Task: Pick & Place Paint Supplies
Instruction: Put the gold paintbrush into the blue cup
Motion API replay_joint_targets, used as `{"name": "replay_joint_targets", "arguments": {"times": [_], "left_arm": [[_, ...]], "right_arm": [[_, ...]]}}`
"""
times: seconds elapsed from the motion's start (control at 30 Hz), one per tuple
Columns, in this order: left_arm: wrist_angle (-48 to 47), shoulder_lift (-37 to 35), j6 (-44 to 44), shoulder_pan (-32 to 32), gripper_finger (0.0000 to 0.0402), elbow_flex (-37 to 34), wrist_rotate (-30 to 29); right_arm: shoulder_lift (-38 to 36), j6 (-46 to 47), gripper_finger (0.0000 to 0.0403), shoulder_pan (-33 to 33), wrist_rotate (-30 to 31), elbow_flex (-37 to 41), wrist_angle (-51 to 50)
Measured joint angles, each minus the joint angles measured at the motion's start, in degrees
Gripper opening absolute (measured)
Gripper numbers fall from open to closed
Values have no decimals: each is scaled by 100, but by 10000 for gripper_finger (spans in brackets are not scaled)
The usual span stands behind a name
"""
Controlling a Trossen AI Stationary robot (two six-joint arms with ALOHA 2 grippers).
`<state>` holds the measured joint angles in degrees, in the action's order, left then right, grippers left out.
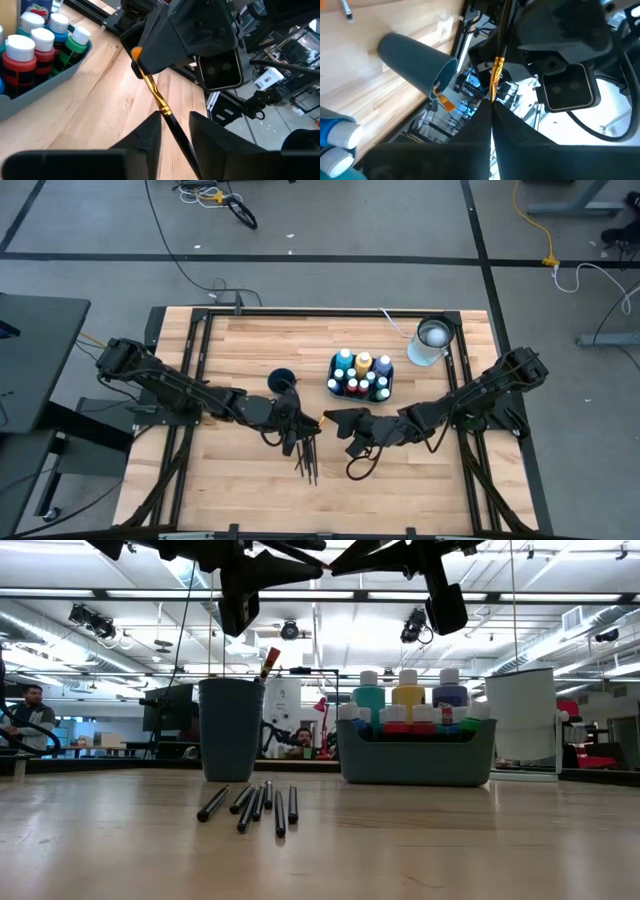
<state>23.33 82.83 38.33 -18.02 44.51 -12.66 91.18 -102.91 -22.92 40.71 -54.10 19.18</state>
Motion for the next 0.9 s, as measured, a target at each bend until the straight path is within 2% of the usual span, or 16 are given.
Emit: {"name": "replay_joint_targets", "arguments": {"times": [0.2, 0.3, 0.4, 0.53, 0.63, 0.7, 0.77, 0.9], "left_arm": [[-165, 0, 2, 78, 24, -11, -32], [-217, 0, -70, 81, 21, -11, -208], [-223, 0, -106, 81, 29, -9, -272], [-205, 0, -278, 72, 23, -4, -362], [-205, -11, -500, 41, 22, -4, -565], [-215, -108, -706, -13, 22, -4, -713], [-204, -274, -908, -85, 22, -2, -865], [-349, -757, -1413, -357, 22, -2, -1268]], "right_arm": [[0, 20, 18, 0, -231, -1, 253], [0, 66, 30, 4, -221, -3, 260], [0, 502, 39, 4, -200, -1, 264], [0, 1829, 44, 4, 73, -2, 280], [-26, 3035, 41, -20, 950, -1, 235], [-176, 3629, 36, -43, 1307, 79, 86], [-458, 4212, 30, -77, 1205, 218, -207], [-1285, 5923, 20, -82, 441, 652, -991]]}}
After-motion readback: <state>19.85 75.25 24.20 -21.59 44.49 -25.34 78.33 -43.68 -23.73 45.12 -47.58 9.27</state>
